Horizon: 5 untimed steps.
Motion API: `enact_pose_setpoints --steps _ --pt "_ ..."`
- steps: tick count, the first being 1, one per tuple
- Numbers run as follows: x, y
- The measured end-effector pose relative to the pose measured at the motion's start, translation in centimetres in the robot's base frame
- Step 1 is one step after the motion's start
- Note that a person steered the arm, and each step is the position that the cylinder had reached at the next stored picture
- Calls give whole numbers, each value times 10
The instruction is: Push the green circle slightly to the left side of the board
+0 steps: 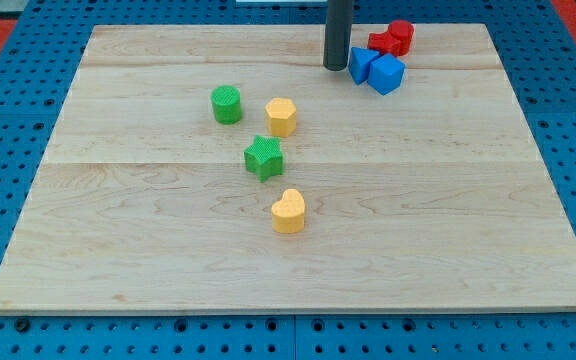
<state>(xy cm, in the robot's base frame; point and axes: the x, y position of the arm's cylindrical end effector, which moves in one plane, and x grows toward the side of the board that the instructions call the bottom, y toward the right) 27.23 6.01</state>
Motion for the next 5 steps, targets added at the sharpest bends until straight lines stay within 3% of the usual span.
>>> enact_pose_setpoints --steps 3,5 --pt "23 -7" --pt "95 -31"
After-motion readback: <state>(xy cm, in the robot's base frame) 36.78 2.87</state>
